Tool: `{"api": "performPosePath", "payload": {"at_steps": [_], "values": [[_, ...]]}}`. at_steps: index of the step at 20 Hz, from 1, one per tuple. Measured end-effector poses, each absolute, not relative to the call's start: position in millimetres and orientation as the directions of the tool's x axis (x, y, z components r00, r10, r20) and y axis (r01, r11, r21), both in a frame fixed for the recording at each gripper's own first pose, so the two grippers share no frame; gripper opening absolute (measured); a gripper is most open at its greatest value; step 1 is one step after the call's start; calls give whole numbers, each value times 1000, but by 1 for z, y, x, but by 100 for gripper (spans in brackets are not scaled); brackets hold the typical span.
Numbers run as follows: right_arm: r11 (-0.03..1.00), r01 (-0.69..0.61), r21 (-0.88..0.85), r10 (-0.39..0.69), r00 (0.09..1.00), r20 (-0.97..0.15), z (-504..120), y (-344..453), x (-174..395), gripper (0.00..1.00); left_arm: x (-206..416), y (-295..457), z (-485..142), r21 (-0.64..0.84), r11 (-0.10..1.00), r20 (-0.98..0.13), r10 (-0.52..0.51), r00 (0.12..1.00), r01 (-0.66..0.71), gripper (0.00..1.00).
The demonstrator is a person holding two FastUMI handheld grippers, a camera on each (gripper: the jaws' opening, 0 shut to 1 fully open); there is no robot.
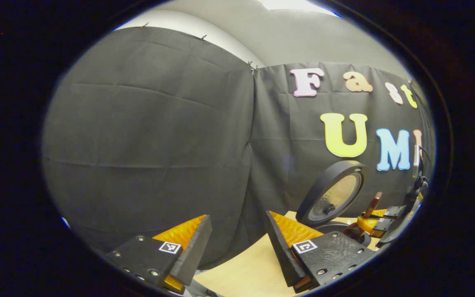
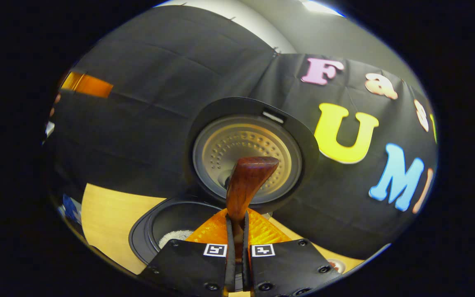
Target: Close the left gripper, press the button to open the rice cooker; take a wooden spoon from the chopstick holder with the right hand, scoop a spoonful of rice and pour it into the rice cooker, then put the wooden spoon back into the chopstick holder.
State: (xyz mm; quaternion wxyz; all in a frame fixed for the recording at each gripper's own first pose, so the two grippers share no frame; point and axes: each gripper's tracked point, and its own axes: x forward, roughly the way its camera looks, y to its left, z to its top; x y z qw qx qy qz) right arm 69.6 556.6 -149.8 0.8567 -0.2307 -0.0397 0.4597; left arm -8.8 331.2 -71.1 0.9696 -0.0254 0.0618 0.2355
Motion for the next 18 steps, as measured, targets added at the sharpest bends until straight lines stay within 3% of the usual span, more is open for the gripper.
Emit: {"api": "performPosePath", "payload": {"at_steps": [4,8,12,18], "values": [[474,-790,-389,808,566,-165,-144,554,62,8,-13,330,-66,-26,886,-125,456,881,-463,82],[545,-823,-162,796,568,-210,-135,549,66,8,-17,325,-61,-34,889,-118,451,885,-457,82],[632,-768,101,768,604,-214,-116,535,74,8,-13,318,-53,-59,896,-103,433,896,-440,82],[723,-647,242,690,694,-206,-108,495,96,5,7,295,-44,-69,923,-78,374,924,-379,82]]}}
